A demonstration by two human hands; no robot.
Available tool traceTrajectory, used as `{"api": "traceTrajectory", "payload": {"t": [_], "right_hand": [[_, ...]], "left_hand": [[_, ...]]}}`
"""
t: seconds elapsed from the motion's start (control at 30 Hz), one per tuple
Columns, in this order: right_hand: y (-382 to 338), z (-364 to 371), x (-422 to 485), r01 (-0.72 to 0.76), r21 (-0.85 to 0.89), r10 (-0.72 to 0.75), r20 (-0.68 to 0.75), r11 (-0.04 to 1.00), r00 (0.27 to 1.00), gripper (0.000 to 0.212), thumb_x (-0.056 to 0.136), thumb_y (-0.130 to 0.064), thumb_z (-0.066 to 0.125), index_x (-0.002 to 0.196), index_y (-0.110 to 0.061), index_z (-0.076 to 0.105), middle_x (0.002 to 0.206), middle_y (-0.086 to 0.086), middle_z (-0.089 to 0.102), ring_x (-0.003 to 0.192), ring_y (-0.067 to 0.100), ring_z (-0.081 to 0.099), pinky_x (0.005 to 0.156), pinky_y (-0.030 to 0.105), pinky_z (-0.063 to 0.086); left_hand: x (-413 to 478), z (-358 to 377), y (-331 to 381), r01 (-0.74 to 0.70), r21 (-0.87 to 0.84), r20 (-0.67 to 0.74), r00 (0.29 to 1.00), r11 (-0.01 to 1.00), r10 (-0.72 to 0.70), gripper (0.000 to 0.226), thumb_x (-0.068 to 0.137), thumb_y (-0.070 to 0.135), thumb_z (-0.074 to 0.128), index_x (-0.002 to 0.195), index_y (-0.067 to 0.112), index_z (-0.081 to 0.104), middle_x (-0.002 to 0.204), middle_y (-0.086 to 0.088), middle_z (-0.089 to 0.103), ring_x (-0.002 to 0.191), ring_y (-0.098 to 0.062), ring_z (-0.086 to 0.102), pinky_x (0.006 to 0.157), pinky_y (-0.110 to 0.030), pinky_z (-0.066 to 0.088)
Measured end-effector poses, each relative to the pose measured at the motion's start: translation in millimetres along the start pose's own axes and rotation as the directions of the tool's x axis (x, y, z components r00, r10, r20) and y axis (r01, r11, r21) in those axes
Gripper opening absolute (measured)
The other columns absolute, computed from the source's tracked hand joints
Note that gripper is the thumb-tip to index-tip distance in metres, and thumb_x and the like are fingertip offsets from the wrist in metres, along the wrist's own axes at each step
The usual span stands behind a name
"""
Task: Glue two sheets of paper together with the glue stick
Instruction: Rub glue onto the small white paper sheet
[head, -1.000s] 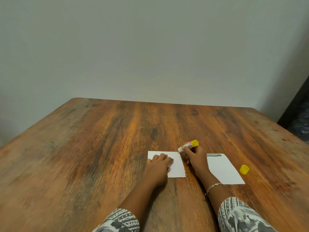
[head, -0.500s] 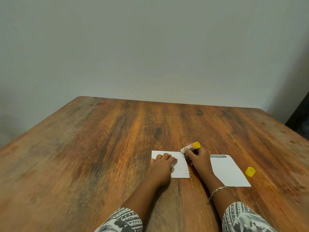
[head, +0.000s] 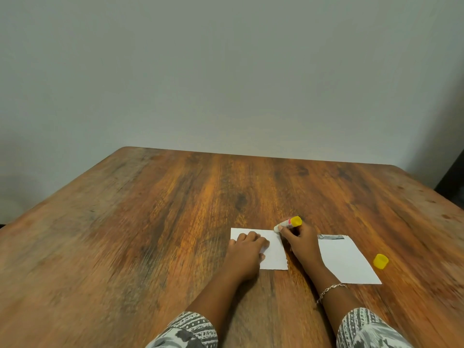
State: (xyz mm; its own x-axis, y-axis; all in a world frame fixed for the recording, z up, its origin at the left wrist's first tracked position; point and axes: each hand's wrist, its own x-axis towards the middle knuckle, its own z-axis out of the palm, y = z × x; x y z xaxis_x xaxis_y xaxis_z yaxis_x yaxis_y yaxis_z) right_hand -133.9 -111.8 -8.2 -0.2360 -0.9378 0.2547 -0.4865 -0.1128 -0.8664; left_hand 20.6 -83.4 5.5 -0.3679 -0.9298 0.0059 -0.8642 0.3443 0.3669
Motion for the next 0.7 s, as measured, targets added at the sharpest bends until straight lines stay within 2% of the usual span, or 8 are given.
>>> {"api": "traceTrajectory", "payload": {"t": [0.7], "right_hand": [[-4.1, -3.8, -9.6, -0.006, -0.021, 0.006, 0.004, 1.0, 1.0, 0.016, 0.083, -0.019, 0.063, 0.092, -0.006, 0.064, 0.083, 0.006, 0.065, 0.08, 0.019, 0.061, 0.065, 0.024, 0.046]], "left_hand": [[0.2, 0.1, 3.5, 0.016, 0.016, -0.008, 1.0, 1.0, -0.016, 0.039, 0.095, 0.022, 0.045, 0.134, 0.024, 0.038, 0.148, -0.001, 0.032, 0.133, -0.022, 0.028, 0.11, -0.041, 0.021]]}}
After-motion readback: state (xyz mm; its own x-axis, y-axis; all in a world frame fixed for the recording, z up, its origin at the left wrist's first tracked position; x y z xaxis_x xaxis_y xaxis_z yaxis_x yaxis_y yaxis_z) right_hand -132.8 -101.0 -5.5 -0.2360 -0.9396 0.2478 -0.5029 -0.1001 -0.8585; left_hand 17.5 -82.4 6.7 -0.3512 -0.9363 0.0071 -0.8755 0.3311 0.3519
